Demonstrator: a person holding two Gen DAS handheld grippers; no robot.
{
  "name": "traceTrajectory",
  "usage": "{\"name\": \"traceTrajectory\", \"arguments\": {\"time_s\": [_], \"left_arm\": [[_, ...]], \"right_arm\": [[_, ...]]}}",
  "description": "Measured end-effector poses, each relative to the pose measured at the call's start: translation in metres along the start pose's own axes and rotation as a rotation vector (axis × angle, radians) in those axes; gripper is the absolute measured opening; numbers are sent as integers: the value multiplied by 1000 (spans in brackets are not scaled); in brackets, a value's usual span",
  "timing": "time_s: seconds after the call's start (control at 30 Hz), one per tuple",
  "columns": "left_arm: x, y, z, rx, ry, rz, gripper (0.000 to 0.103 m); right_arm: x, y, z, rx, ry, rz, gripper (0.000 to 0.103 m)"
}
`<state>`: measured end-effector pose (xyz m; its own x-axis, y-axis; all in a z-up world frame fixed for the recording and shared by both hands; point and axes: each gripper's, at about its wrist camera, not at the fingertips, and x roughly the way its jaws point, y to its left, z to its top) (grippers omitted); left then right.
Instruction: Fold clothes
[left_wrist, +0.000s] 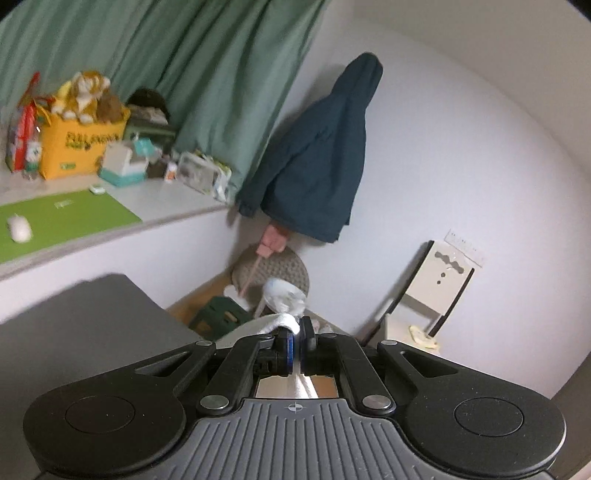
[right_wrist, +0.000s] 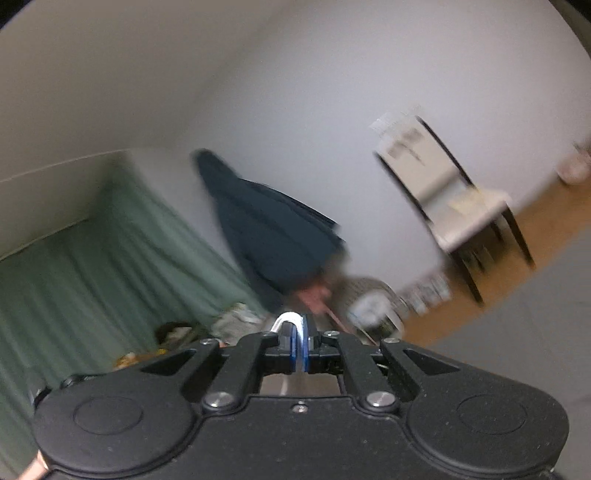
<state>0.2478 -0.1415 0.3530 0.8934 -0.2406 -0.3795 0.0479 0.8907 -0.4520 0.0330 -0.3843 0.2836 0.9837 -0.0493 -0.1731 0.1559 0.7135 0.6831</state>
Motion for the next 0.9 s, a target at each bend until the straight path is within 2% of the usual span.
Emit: {"name": "traceTrajectory", "arguments": {"time_s": [0.07, 0.13, 0.2, 0.23, 0.27, 0.3, 0.37, 0.43, 0.5, 0.63, 0.77, 0.83, 0.9], "left_arm": [[1, -33, 17, -94, -26, -77, 3], [-19, -78, 45, -136, -87, -192, 3], [-57, -121, 78, -96, -217, -331, 3], [-78, -137, 92, -66, -289, -379, 3], [-98, -147, 105, -48, -350, -415, 3], [-115, -152, 117, -39, -392, -437, 3], [-144, -148, 135, -47, -457, -465, 3], [-152, -127, 141, -47, -470, -434, 3], [-154, -99, 143, -46, -469, -389, 3], [-131, -6, 118, -88, -406, -271, 3], [-94, 105, 60, -103, -295, -72, 3], [-65, 165, 21, -120, -214, 24, 3], [-29, 236, -31, -160, -102, 146, 3]], "right_arm": [[5, 2, 31, -15, -56, -45, 4], [-17, 17, 66, -63, -186, -52, 4], [-64, 39, 92, -138, -358, 5, 4], [-87, 51, 105, -176, -444, 34, 4], [-109, 62, 110, -226, -493, 59, 4], [-130, 73, 110, -283, -518, 82, 4], [-164, 88, 100, -363, -507, 125, 4], [-184, 99, 75, -422, -426, 175, 4], [-191, 107, 35, -480, -308, 226, 4], [-199, 121, -51, -571, -52, 331, 4], [-147, 117, -171, -524, 370, 403, 4], [-113, 106, -251, -549, 591, 382, 4], [-83, 89, -327, -549, 793, 343, 4]]}}
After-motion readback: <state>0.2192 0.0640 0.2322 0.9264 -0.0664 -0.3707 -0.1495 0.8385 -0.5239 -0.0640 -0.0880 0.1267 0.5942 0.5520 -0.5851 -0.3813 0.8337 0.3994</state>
